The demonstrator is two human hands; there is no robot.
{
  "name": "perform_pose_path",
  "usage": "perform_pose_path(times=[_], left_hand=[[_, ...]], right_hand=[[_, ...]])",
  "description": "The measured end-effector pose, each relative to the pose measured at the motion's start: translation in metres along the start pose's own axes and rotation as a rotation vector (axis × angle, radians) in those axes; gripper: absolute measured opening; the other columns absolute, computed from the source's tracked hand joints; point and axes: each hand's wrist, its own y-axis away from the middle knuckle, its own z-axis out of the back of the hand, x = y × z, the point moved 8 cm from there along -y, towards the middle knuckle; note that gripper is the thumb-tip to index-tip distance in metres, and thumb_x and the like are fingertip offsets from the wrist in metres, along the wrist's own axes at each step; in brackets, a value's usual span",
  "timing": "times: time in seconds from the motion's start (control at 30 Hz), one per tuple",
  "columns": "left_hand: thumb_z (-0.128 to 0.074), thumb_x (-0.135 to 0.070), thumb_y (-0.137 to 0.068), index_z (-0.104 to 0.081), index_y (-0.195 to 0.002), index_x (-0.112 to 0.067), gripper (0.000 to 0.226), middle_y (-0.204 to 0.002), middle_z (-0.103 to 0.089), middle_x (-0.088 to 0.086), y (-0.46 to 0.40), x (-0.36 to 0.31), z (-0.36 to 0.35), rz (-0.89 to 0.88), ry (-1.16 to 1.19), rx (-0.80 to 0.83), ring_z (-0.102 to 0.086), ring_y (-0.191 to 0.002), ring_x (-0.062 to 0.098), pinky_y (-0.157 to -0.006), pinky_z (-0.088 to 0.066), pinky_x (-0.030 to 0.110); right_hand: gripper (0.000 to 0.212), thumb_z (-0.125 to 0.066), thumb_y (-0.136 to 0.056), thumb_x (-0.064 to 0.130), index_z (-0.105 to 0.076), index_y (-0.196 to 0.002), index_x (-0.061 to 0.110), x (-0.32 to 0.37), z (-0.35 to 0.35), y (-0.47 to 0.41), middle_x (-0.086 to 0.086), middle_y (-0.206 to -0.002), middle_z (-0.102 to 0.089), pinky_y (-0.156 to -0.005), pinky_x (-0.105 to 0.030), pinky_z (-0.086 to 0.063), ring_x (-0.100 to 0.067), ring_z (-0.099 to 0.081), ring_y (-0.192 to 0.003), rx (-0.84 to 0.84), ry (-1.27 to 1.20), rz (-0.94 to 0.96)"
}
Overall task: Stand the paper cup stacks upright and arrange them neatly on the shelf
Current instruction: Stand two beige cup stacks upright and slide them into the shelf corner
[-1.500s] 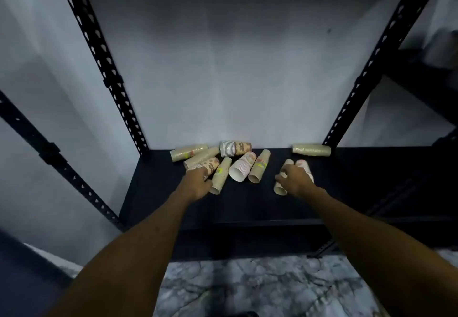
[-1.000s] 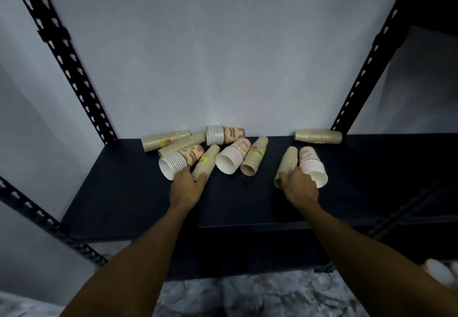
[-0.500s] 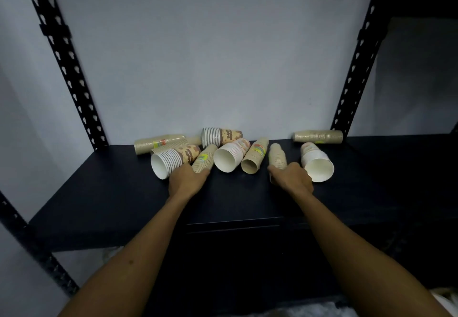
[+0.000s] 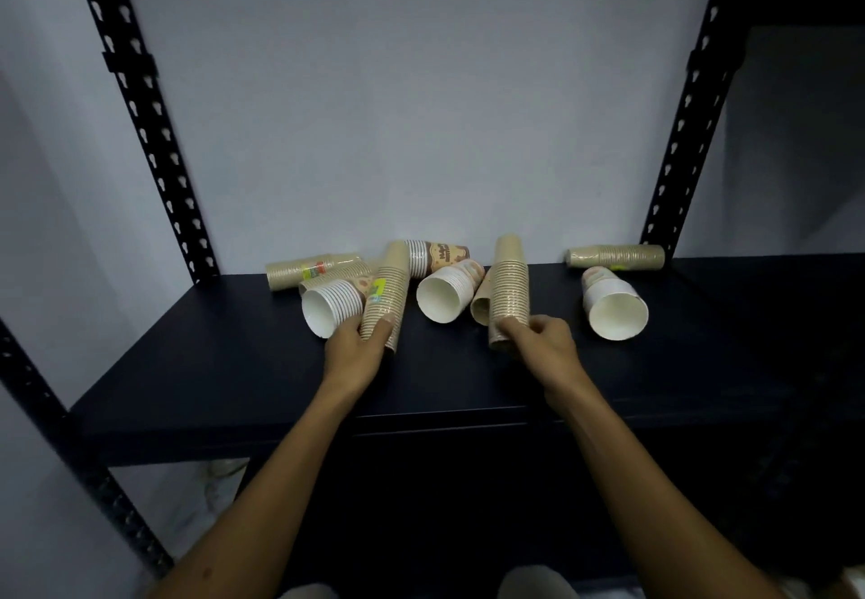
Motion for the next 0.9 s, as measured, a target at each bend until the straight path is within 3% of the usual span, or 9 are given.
perform_pose_path(times=[0.17, 0.37, 0.47, 0.63, 0.7, 0.9], left_hand=[[-0.066, -0.035, -0.087, -0.063, -0.114, -0.012, 0.036, -0.101, -0.070, -0.001, 0.000, 0.008, 0.004, 0.005, 0.120, 0.031, -0.066, -0.092, 0.011, -0.078, -0.052, 0.024], [-0.076, -0.024, -0.079, -0.056, -0.122, -0.009, 0.049, -0.111, -0.064, 0.000, -0.012, 0.013, 0.010, -0.034, 0.029, 0.036, -0.063, -0.100, 0.014, -0.084, -0.050, 0.024], [-0.079, -0.021, -0.076, -0.054, -0.120, -0.010, 0.052, -0.109, -0.061, -0.002, -0.016, 0.010, 0.010, -0.052, -0.009, 0.049, -0.061, -0.099, 0.012, -0.083, -0.047, 0.022], [-0.084, -0.023, -0.069, -0.050, -0.106, -0.015, 0.051, -0.102, -0.063, -0.006, -0.023, 0.008, 0.007, -0.065, -0.057, 0.067, -0.063, -0.090, 0.010, -0.076, -0.050, 0.021], [-0.085, -0.024, -0.069, -0.048, -0.103, -0.015, 0.051, -0.101, -0.064, -0.005, -0.025, 0.009, 0.005, -0.074, -0.055, 0.065, -0.064, -0.090, 0.009, -0.074, -0.050, 0.021], [-0.083, -0.027, -0.070, -0.047, -0.110, -0.016, 0.055, -0.108, -0.060, -0.007, -0.021, 0.009, 0.002, -0.113, -0.051, 0.067, -0.060, -0.097, 0.010, -0.081, -0.049, 0.023]], right_hand=[[0.027, -0.073, -0.080, 0.030, -0.068, -0.104, 0.018, 0.020, -0.034, 0.016, 0.006, -0.092, -0.071, -0.075, -0.025, -0.053, -0.007, -0.066, -0.084, 0.096, 0.070, 0.200], [0.030, -0.075, -0.080, 0.018, -0.063, -0.107, 0.022, 0.037, -0.068, 0.017, 0.008, -0.098, -0.069, -0.074, -0.012, -0.051, -0.003, -0.066, -0.088, 0.231, 0.101, 0.352], [0.034, -0.074, -0.080, 0.009, -0.060, -0.109, 0.018, 0.041, -0.082, 0.013, 0.003, -0.105, -0.068, -0.080, -0.016, -0.054, -0.005, -0.065, -0.095, 0.289, 0.099, 0.387], [0.063, -0.073, -0.082, 0.009, -0.040, -0.134, 0.020, 0.038, -0.091, 0.002, 0.004, -0.122, -0.059, -0.093, -0.023, -0.050, -0.008, -0.059, -0.110, 0.334, 0.097, 0.367], [0.062, -0.070, -0.084, 0.008, -0.037, -0.135, 0.023, 0.035, -0.090, -0.001, 0.005, -0.123, -0.059, -0.097, -0.029, -0.049, -0.008, -0.058, -0.113, 0.332, 0.098, 0.356], [0.065, -0.059, -0.088, -0.001, -0.030, -0.142, 0.020, 0.035, -0.104, -0.007, 0.007, -0.128, -0.053, -0.101, -0.027, -0.042, -0.012, -0.052, -0.123, 0.418, 0.167, 0.351]])
